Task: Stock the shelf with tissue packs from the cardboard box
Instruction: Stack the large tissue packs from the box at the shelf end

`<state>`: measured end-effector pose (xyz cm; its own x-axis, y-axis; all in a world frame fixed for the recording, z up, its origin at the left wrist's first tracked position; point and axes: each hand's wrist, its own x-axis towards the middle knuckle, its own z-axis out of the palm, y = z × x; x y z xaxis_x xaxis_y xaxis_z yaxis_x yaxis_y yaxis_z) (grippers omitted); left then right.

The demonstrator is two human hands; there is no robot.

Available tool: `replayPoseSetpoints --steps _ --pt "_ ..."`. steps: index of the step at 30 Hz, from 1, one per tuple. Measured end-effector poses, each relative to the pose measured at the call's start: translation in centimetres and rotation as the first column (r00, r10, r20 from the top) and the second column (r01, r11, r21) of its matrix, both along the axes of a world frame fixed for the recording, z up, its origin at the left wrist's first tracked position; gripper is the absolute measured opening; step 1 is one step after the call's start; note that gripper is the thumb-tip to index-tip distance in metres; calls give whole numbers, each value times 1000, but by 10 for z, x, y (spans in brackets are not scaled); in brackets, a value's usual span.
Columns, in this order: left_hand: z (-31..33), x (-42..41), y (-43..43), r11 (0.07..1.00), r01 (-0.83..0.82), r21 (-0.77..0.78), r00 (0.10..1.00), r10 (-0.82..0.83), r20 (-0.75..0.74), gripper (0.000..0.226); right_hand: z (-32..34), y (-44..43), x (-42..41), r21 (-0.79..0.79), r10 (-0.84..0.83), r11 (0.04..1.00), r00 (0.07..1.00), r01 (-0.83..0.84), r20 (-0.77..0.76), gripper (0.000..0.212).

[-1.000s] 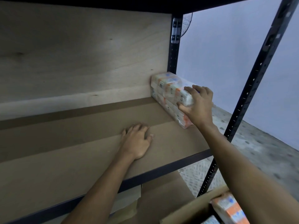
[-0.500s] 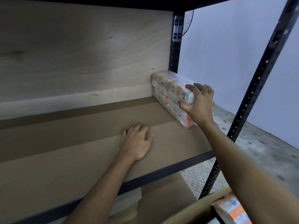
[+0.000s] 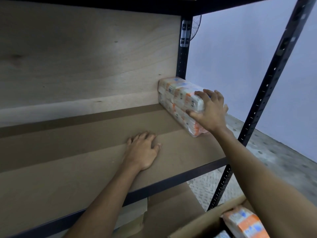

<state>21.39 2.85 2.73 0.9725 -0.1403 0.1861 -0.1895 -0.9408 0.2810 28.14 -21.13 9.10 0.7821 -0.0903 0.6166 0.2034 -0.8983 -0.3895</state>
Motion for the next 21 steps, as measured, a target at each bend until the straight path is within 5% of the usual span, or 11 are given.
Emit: replayPoseSetpoints --steps 9,21 --pt "2 -2 0 1000 -2 -1 1000 2 -2 51 10 -6 -20 9 49 999 998 -49 -28 72" --pt "17 -37 -1 993 75 -94 997 -74 8 45 15 -9 -83 -9 166 986 985 -166 -47 47"
